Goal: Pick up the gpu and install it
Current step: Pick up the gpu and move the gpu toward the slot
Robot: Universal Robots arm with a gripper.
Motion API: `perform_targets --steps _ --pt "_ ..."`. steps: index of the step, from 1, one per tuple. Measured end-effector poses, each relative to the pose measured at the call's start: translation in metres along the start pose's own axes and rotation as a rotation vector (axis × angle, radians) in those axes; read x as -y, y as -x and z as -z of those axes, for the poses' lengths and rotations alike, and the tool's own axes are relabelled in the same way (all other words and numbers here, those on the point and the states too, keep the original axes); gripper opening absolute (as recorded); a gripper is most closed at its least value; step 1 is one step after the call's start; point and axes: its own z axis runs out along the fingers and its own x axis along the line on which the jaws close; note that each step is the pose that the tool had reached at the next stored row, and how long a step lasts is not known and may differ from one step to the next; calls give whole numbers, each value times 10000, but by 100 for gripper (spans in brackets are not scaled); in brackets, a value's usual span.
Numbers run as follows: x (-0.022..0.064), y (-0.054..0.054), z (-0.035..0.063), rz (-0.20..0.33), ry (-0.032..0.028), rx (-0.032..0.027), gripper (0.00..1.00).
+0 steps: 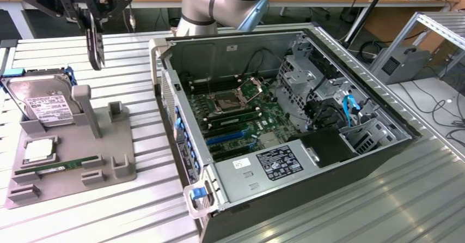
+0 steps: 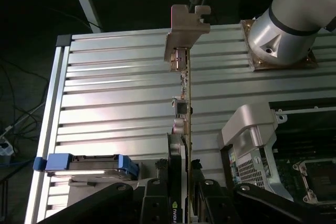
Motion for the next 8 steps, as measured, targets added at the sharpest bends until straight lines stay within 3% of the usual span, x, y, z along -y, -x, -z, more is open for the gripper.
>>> perform_targets --steps 7,8 --pt "-35 -1 61 -7 254 -20 27" --pt "-42 -1 75 -8 313 -24 27"
